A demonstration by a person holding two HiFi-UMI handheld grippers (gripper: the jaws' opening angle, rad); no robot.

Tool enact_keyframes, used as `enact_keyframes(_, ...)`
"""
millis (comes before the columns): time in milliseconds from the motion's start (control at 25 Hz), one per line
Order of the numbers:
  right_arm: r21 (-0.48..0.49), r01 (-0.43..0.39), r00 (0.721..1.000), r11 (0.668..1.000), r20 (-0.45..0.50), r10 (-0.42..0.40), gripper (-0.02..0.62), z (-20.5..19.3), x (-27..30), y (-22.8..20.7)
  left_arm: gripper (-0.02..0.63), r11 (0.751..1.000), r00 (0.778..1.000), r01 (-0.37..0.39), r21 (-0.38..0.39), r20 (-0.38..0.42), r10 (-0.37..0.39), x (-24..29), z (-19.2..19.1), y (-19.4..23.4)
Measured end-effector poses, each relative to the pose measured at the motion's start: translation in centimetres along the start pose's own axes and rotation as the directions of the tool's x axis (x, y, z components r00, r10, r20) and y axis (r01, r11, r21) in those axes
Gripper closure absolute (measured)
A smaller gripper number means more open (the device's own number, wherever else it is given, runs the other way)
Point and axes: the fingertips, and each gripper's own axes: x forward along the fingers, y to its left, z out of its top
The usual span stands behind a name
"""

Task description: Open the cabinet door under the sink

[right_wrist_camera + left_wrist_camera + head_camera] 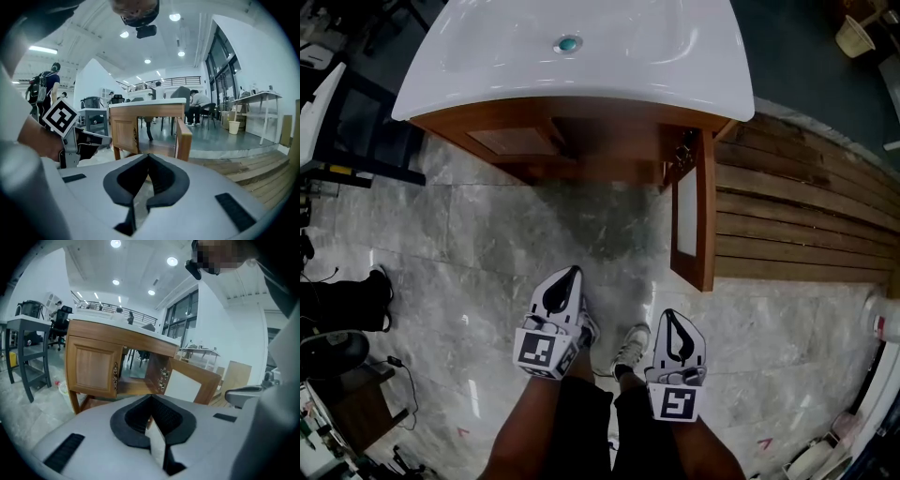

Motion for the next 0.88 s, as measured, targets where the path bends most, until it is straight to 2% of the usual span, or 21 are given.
enact_keyframes(280,-0.03,-0.085,0.995,0.996,0.053,0.087,0.572,3.9,5.6,3.2,0.583,1.0,0.999,-0.027,-0.002,0.037,0.027,-0.6,2.7,3.6)
enact_keyframes(360,-0.045,-0.103,0.992,0.994,0.072,0.106,0.572,4.7,7.5,3.9,0.583,0.999,0.999,-0.023,0.039,0.037,0.021,-0.3,3.2,4.4)
enact_keyframes(440,-0.059,-0.123,0.988,0.991,0.086,0.128,0.572,5.2,9.5,4.7,0.583,0.993,0.999,-0.018,0.119,0.039,0.014,0.2,3.9,4.9)
enact_keyframes(520,-0.07,-0.14,0.985,0.988,0.096,0.146,0.572,5.6,11.3,5.4,0.583,0.989,0.998,-0.011,0.144,0.055,0.003,0.7,4.7,5.2)
enact_keyframes(600,-0.073,-0.15,0.982,0.986,0.107,0.157,0.572,5.9,12.9,6.1,0.583,0.993,0.998,-0.006,0.116,0.068,-0.002,1.1,5.5,5.8)
enact_keyframes(800,-0.061,-0.194,0.976,0.979,0.092,0.199,0.572,5.4,16.0,8.3,0.583,1.0,0.995,-0.006,-0.022,0.097,0.008,2.5,6.4,8.7)
enact_keyframes(880,-0.054,-0.228,0.969,0.972,0.079,0.232,0.571,4.9,17.3,9.1,0.583,0.999,0.995,-0.003,-0.034,0.104,0.007,3.2,6.8,9.7)
